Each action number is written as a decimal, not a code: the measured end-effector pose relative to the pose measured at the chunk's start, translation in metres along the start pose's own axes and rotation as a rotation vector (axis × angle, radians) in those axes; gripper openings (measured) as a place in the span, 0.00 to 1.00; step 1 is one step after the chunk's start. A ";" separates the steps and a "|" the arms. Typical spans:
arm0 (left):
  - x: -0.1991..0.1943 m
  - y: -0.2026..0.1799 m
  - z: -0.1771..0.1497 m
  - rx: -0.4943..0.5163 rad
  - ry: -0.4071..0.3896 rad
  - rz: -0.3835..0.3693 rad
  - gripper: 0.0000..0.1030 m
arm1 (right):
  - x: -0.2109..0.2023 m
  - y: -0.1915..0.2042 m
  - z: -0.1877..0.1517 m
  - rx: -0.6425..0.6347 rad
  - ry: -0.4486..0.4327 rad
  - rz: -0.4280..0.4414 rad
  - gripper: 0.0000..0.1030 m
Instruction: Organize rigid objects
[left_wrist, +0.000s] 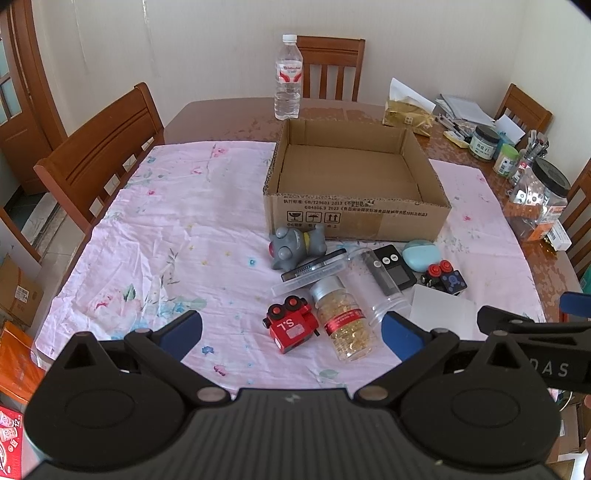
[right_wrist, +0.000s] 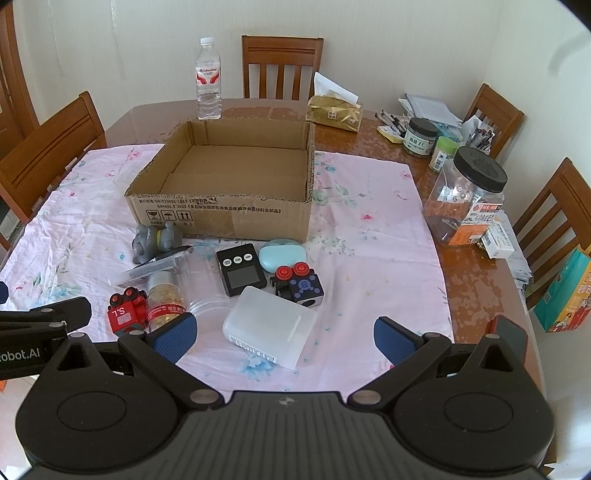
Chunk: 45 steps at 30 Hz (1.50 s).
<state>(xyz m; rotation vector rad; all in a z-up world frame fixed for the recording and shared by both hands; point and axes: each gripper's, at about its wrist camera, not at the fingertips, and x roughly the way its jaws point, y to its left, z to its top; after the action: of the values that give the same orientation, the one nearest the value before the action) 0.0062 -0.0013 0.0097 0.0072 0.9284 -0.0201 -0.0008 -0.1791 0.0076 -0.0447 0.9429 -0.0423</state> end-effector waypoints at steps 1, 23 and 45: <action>0.000 0.000 0.000 -0.001 0.000 0.000 0.99 | 0.000 0.000 0.000 0.000 -0.001 0.000 1.00; 0.055 0.017 -0.018 -0.015 -0.006 -0.083 0.99 | 0.024 -0.016 -0.011 -0.045 -0.054 0.035 1.00; 0.148 0.032 -0.026 -0.096 0.107 -0.044 1.00 | 0.051 -0.022 -0.015 -0.016 0.013 0.037 1.00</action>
<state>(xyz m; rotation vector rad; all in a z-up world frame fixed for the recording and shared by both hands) 0.0749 0.0294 -0.1249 -0.1018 1.0351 -0.0161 0.0164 -0.2043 -0.0413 -0.0422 0.9564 -0.0005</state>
